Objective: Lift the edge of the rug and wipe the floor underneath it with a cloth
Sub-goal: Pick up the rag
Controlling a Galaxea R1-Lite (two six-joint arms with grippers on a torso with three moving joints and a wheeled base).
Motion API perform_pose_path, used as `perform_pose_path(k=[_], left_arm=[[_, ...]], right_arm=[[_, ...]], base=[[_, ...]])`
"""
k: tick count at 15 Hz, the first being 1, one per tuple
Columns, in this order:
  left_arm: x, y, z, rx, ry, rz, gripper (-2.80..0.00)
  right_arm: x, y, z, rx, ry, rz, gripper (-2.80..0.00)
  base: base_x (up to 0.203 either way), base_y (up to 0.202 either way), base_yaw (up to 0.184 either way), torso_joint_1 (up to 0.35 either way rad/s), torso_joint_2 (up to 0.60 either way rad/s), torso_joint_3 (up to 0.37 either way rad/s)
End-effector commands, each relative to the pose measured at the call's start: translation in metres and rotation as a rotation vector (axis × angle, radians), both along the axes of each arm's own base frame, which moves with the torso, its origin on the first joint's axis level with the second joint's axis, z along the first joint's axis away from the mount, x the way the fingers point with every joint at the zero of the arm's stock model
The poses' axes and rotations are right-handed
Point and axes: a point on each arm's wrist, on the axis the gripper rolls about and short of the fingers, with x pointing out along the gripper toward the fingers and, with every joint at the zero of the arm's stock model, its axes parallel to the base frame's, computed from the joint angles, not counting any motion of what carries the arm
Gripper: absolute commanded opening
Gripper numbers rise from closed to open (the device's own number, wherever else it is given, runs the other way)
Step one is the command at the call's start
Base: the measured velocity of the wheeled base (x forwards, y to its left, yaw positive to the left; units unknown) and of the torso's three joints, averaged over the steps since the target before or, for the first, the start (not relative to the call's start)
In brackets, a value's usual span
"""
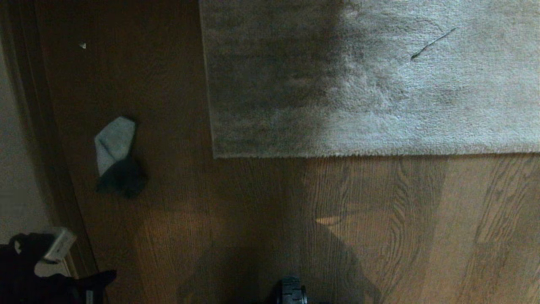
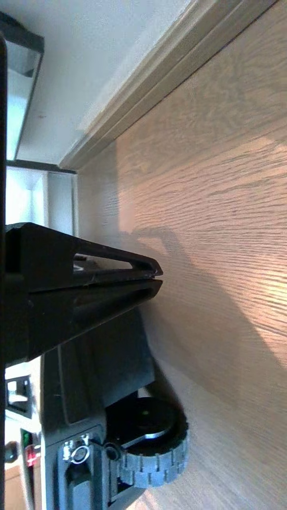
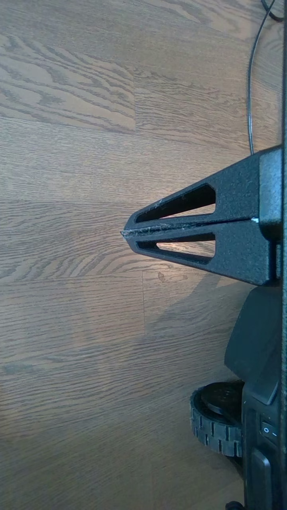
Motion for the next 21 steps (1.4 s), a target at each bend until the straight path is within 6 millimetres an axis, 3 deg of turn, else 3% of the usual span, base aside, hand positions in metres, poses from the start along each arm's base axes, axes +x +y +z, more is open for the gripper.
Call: perform_pose_path(k=[1, 12, 17, 21], left_arm=[[0.002, 0.0, 0.004, 0.0, -0.022, 0.002, -2.8], [0.006, 0.006, 0.019, -0.007, -0.102, 0.048, -2.8], [0.028, 0.015, 0.025, -0.006, -0.089, 0.099, -2.8], [0.052, 0.019, 0.029, -0.004, -0.177, 0.108, -2.8]], right_arm=[[0.0, 0.0, 0.0, 0.001, -0.001, 0.0, -2.8], [0.0, 0.0, 0.0, 0.001, -0.001, 0.0, -2.8], [0.0, 0.0, 0.0, 0.001, -0.001, 0.0, -2.8], [0.0, 0.0, 0.0, 0.001, -0.001, 0.0, -2.8]], base=[[0.0, 0.0, 0.0, 0.0, 0.0, 0.0], [0.0, 0.0, 0.0, 0.0, 0.0, 0.0], [0.0, 0.0, 0.0, 0.0, 0.0, 0.0], [0.0, 0.0, 0.0, 0.0, 0.0, 0.0]])
